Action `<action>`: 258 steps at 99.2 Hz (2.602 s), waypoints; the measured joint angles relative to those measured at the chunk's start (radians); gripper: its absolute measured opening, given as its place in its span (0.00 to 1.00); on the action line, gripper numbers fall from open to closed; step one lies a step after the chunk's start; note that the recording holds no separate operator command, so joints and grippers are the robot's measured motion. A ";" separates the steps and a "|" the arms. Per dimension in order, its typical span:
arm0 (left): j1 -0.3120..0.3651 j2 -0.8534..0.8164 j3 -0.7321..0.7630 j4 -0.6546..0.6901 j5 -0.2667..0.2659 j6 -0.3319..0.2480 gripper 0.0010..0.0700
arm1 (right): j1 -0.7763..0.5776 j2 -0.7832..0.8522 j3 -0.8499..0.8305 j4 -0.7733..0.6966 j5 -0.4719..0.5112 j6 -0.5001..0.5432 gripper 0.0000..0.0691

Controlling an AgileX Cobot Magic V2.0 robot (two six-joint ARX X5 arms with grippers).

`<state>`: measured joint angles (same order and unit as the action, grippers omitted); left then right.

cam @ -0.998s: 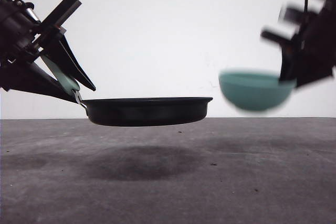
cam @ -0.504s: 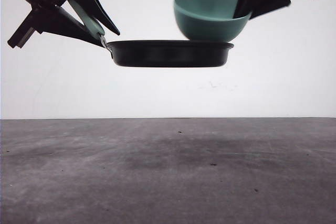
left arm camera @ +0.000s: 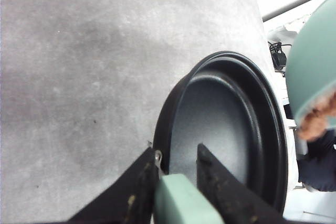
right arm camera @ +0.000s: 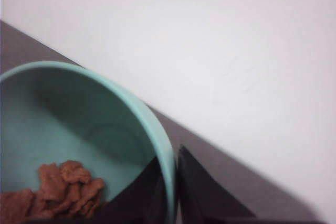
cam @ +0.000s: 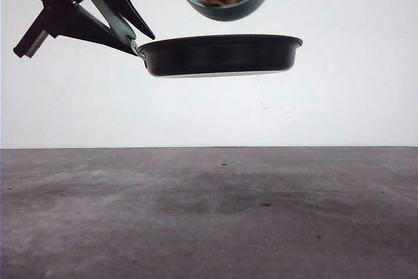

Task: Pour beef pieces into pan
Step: 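Tilt the bowl with right gripper to pour beef cubes into the pan, then lower the empty bowl back onto the table with right gripper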

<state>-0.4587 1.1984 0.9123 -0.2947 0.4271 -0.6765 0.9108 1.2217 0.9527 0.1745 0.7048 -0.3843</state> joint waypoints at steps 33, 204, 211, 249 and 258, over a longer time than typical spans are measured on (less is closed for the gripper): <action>-0.002 0.000 0.000 0.000 0.033 -0.019 0.14 | 0.047 0.004 0.000 0.238 0.003 -0.505 0.03; 0.039 0.000 0.000 0.004 0.039 -0.023 0.14 | -0.372 -0.097 0.063 -0.164 -0.556 0.475 0.02; 0.039 0.000 0.000 0.004 0.042 -0.021 0.14 | -0.481 -0.096 0.064 -0.239 -0.672 0.662 0.02; 0.039 0.000 0.000 0.004 0.041 0.011 0.14 | -0.753 0.203 -0.001 -0.768 -0.883 0.776 0.02; 0.039 0.000 0.000 0.004 0.052 0.012 0.14 | -0.733 0.251 -0.003 -0.756 -0.888 0.758 0.02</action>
<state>-0.4194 1.1984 0.9123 -0.2909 0.4789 -0.6647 0.1776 1.4727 0.9497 -0.5816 -0.1829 0.3737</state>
